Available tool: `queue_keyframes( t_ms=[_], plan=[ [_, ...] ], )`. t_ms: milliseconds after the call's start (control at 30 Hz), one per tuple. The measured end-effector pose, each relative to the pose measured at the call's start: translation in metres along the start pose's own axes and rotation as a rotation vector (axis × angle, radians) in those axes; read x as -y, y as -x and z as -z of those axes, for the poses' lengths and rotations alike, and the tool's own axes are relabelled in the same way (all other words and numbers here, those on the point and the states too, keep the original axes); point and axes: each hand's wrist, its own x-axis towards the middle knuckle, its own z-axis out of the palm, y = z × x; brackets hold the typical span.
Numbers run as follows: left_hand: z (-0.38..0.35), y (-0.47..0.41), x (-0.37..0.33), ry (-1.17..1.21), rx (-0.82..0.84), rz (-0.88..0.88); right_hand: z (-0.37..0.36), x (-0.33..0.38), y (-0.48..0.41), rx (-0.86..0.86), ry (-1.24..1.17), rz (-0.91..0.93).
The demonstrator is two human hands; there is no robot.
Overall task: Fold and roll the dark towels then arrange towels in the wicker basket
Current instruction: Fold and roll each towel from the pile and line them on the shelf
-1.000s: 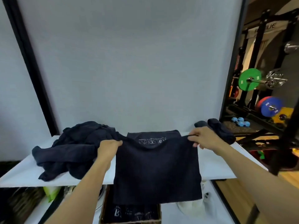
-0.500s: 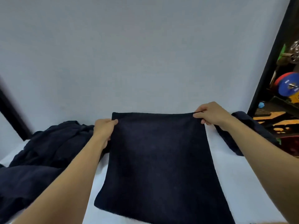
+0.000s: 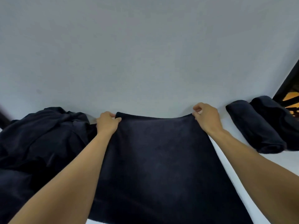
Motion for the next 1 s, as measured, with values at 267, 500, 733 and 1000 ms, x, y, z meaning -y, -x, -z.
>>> queue_keyframes(
  t_ms=[267, 500, 733, 1000],
  plan=[
    [0.038, 0.092, 0.015, 0.095, 0.181, 0.018, 0.043, 0.002, 0.097, 0.08, -0.059, -0.191],
    [0.094, 0.178, 0.073, 0.193, 0.355, 0.12, 0.091, 0.004, 0.202, 0.283, -0.171, -0.32],
    [0.121, 0.234, 0.093, 0.184, 0.46, 0.106, 0.117, 0.013, 0.265, 0.319, -0.222, -0.322],
    [0.127, 0.265, 0.097, 0.233, 0.326, 0.02, 0.128, 0.011, 0.291, 0.322, -0.28, -0.244]
  ],
)
